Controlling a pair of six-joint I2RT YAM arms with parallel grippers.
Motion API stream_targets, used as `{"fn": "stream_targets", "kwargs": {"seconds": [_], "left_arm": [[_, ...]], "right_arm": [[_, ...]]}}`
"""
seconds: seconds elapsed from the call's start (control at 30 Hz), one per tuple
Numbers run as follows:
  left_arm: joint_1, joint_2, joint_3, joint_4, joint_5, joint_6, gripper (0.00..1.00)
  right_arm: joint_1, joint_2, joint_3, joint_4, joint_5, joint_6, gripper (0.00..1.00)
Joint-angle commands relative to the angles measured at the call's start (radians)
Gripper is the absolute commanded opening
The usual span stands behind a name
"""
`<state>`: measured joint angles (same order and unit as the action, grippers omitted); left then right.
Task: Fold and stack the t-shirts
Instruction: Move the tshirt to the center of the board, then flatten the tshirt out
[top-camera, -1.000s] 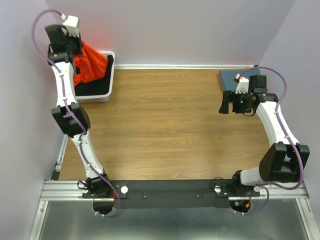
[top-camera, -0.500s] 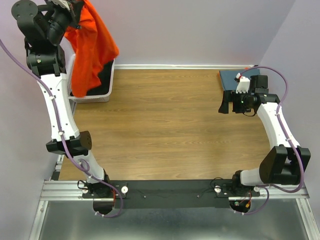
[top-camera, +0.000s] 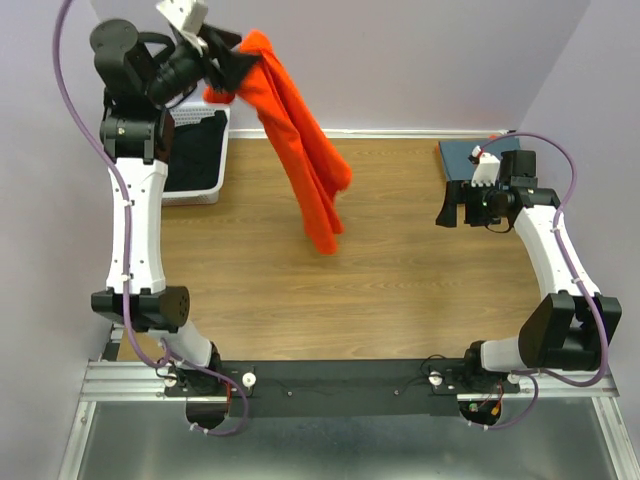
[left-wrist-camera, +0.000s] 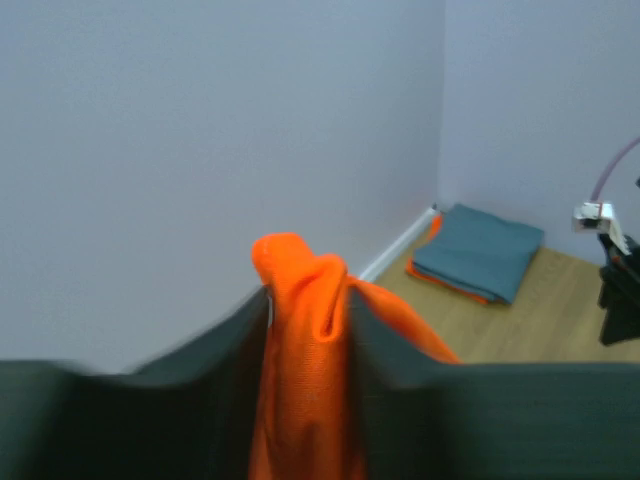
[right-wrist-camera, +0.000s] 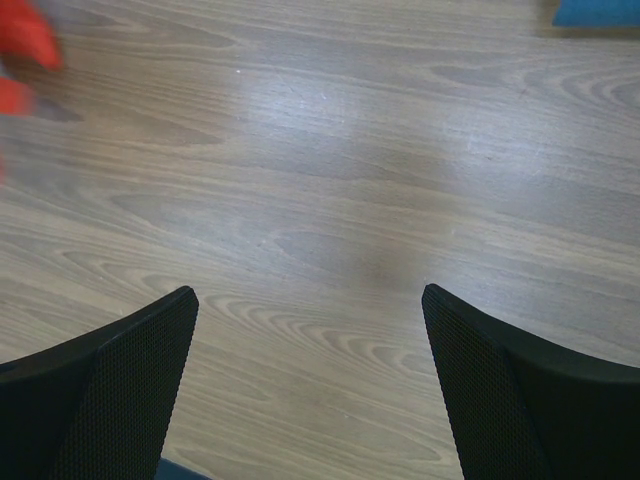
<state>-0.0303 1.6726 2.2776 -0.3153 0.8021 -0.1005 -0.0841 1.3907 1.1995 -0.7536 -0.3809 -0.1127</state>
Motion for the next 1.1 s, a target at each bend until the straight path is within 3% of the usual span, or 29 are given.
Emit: {"fn": "stream_targets", "kwargs": {"seconds": [0.0, 0.07, 0.17, 0.23, 0.47, 0.73, 1.07], "left_arm": [[0.052, -0.083, -0.319, -0.085, 0.117, 0.127, 0.99], [0.119, -0.126, -0.458, -0.107, 0.14, 0.168, 0.98], [0.165, -0.158, -0.654, -0.178, 0.138, 0.351, 0.99], [0.159, -0.192, -0.759, -0.263, 0.093, 0.514, 0.99], [0.086, -0.235, -1.029, -0.291, -0.122, 0.708, 0.98], [-0.014, -0.131, -1.211, -0.179, -0.305, 0.645, 0.89], [-0.017, 0.068, -1.127, -0.093, -0.512, 0.552, 0.88]], "right_arm": [[0.001, -0.019, 0.003, -0.016, -0.026, -0.004, 1.0], [0.001, -0.022, -0.008, -0.018, -0.047, -0.018, 1.0], [0.001, -0.004, -0.024, -0.016, -0.068, -0.033, 1.0], [0.003, 0.033, -0.029, -0.016, -0.087, -0.036, 1.0], [0.107, 0.152, -0.028, -0.007, -0.075, -0.064, 0.93], [0.285, 0.364, 0.035, 0.036, -0.038, -0.059, 0.86], [0.405, 0.554, 0.12, 0.066, -0.026, -0.033, 0.8]]}}
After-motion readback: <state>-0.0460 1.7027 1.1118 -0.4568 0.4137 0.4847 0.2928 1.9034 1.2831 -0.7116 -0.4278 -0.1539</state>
